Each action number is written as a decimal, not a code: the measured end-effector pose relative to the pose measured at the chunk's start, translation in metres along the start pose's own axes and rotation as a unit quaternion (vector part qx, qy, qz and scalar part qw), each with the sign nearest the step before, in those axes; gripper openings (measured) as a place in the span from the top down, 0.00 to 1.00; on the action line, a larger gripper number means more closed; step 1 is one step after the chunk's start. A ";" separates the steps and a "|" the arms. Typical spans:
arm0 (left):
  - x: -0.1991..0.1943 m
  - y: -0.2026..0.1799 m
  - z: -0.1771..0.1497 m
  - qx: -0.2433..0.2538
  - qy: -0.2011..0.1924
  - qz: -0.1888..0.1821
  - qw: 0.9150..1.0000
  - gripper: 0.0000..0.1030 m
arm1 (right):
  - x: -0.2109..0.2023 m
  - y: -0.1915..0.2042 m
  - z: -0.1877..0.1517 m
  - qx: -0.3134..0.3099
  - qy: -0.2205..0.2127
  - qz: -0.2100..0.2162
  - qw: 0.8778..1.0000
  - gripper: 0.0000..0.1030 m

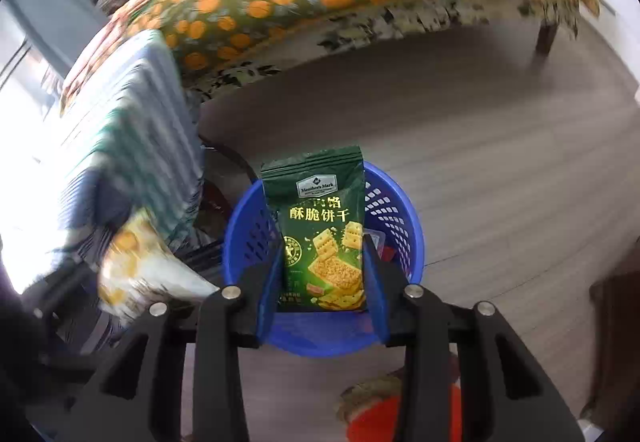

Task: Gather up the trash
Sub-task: 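Carry snack bag and cracker packet over the blue wastebasket and open both grippers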

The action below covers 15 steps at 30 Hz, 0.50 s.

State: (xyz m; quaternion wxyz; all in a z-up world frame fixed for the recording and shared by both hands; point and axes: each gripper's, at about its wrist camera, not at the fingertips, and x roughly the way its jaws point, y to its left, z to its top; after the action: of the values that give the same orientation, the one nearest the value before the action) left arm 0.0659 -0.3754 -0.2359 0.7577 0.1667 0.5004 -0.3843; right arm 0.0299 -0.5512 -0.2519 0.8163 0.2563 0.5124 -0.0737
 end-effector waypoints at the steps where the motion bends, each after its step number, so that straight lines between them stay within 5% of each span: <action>1: 0.009 0.001 0.001 -0.004 0.005 0.002 1.000 0.51 | 0.009 -0.007 0.003 0.007 0.002 0.001 1.000 0.64; 8: 0.064 0.006 0.013 -0.017 0.030 0.013 0.999 0.46 | 0.055 -0.038 0.008 0.047 0.028 0.020 0.998 0.62; 11: 0.083 0.011 0.017 -0.030 0.043 0.012 0.999 0.31 | 0.068 -0.050 0.007 0.071 0.030 0.028 0.997 0.36; 15: 0.079 0.013 0.010 -0.038 0.031 0.009 0.999 0.22 | 0.059 -0.061 0.004 0.092 0.016 0.027 0.995 0.30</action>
State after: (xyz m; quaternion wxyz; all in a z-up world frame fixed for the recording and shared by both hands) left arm 0.0983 -0.4061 -0.3031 0.7509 0.1539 0.5368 -0.3526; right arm 0.0364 -0.5973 -0.3230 0.7825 0.3456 0.5092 -0.0942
